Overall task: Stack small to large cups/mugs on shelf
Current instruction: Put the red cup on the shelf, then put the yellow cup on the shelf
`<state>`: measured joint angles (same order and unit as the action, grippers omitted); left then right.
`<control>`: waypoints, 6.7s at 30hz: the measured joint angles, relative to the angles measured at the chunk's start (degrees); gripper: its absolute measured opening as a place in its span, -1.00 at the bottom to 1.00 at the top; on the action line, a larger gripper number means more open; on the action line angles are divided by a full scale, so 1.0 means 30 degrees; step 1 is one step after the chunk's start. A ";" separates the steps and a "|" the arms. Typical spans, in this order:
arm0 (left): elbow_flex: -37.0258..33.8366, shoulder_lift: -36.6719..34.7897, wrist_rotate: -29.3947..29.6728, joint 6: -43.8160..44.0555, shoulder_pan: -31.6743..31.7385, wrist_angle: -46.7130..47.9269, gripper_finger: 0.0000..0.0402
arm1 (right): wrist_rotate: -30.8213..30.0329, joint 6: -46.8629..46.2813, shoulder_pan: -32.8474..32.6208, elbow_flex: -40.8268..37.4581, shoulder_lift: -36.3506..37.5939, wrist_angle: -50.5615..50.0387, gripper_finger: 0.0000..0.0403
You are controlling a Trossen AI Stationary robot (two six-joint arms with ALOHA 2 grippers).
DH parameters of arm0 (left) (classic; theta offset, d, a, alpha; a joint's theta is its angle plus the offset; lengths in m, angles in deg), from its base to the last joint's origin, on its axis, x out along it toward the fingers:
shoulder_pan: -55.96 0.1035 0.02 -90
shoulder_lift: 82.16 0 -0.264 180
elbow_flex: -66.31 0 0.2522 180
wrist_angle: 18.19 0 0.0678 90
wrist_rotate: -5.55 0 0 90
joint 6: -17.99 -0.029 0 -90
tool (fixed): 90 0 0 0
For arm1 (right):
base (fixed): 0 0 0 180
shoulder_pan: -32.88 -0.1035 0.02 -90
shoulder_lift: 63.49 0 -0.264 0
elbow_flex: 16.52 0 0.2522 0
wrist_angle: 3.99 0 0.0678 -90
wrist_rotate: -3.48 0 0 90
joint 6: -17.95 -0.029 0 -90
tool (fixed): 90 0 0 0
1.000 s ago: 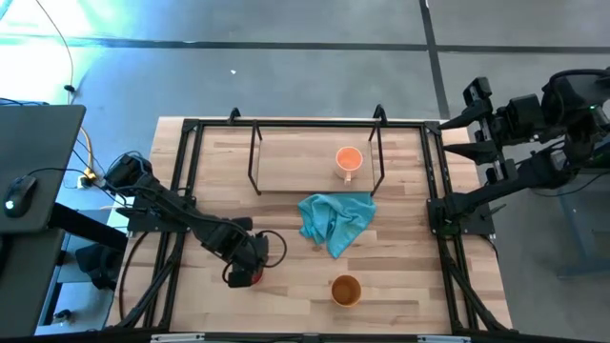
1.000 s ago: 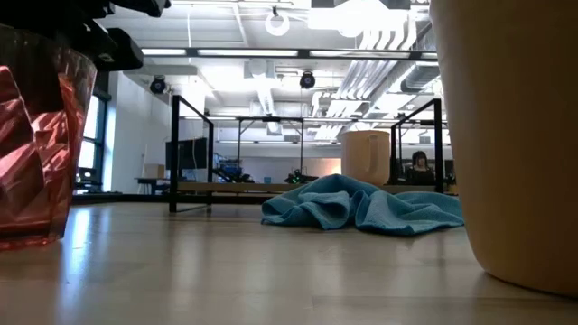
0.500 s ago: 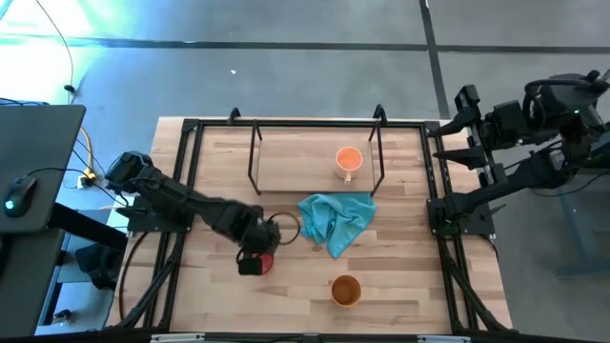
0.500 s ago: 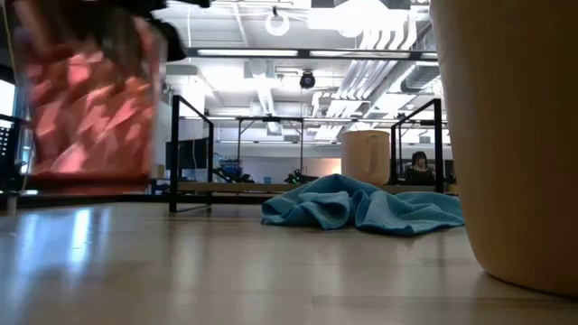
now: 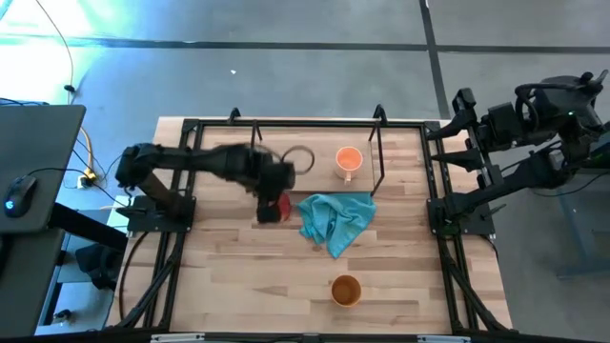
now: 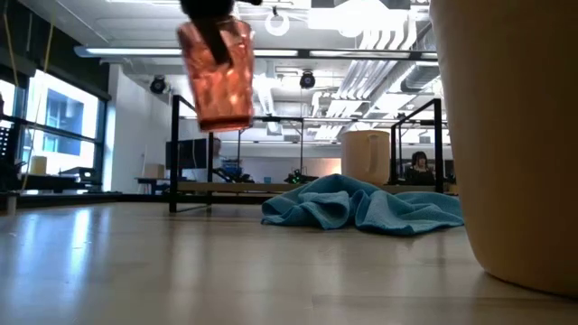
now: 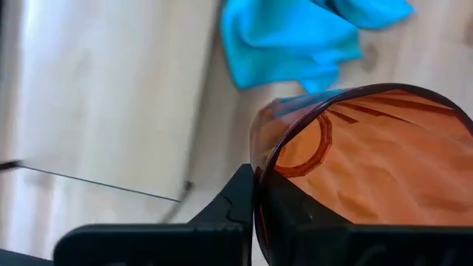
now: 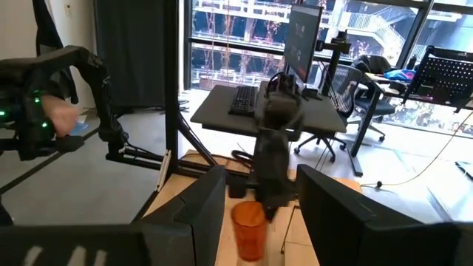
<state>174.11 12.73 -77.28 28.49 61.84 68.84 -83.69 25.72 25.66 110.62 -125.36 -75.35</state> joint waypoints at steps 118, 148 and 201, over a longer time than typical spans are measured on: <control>1.2224 1.1700 -0.2149 -0.6436 0.7914 0.2291 -0.87 | -0.0007 -0.0948 0.0000 0.0000 0.0000 -0.2470 -0.20; 1.3641 1.1266 -0.2465 -0.6362 0.7907 0.2203 -0.59 | -0.0007 -0.1451 0.0000 0.0000 0.0000 -0.2878 -0.20; 1.3055 0.4937 -0.3243 -0.1366 -0.4448 0.2982 -0.59 | 0.0867 -0.9767 -0.1240 0.0000 -0.6324 -0.9468 -0.20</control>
<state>213.27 27.54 -87.01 24.40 48.50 77.79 -81.09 -3.58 21.94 110.62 -144.33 -103.76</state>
